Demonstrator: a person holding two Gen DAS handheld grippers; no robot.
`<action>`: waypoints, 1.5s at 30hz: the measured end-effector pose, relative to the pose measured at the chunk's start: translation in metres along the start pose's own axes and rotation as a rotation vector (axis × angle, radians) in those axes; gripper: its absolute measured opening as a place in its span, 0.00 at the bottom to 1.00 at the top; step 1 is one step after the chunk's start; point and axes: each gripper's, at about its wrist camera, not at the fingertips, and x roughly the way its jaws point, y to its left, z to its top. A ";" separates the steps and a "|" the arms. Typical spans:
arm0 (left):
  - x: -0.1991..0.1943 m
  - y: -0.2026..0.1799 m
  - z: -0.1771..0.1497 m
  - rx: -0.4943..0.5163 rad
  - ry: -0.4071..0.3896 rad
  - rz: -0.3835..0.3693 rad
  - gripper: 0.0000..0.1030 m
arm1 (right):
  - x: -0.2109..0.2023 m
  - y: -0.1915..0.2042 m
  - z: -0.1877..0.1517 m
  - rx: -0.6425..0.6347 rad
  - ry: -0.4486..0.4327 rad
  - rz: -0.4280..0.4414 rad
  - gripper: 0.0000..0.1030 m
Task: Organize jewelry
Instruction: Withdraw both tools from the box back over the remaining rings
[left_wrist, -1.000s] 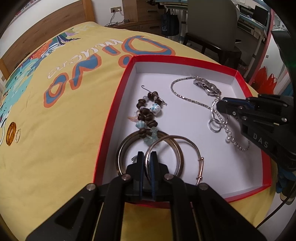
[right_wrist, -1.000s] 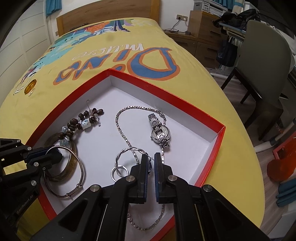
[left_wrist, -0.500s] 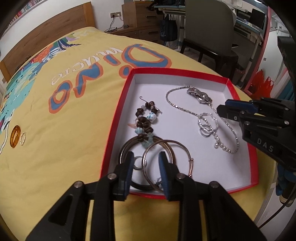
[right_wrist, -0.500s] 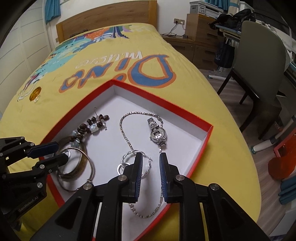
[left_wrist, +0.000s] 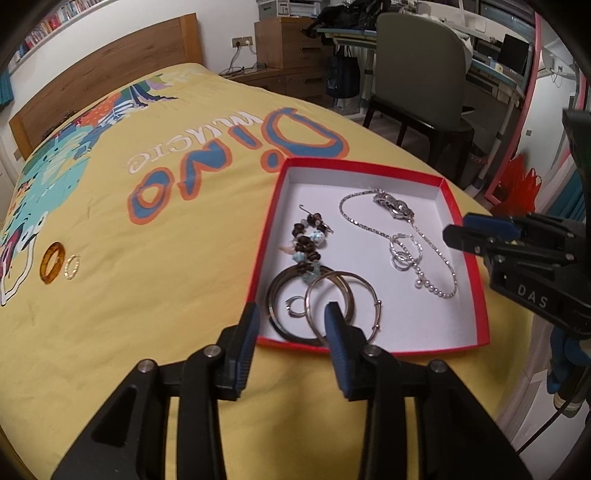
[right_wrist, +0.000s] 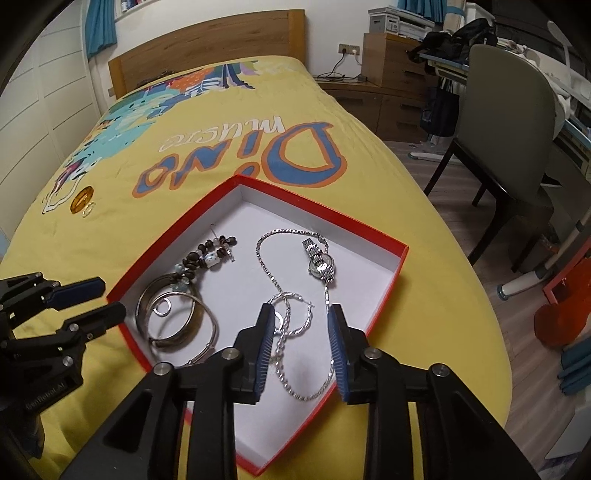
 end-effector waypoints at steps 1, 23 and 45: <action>-0.005 0.002 -0.001 -0.003 -0.007 0.001 0.35 | -0.003 0.000 -0.001 0.004 -0.001 0.001 0.29; -0.098 0.048 -0.043 -0.083 -0.090 0.052 0.35 | -0.087 0.056 -0.031 0.037 -0.071 0.056 0.39; -0.166 0.083 -0.094 -0.118 -0.126 0.135 0.45 | -0.140 0.120 -0.055 0.024 -0.127 0.124 0.42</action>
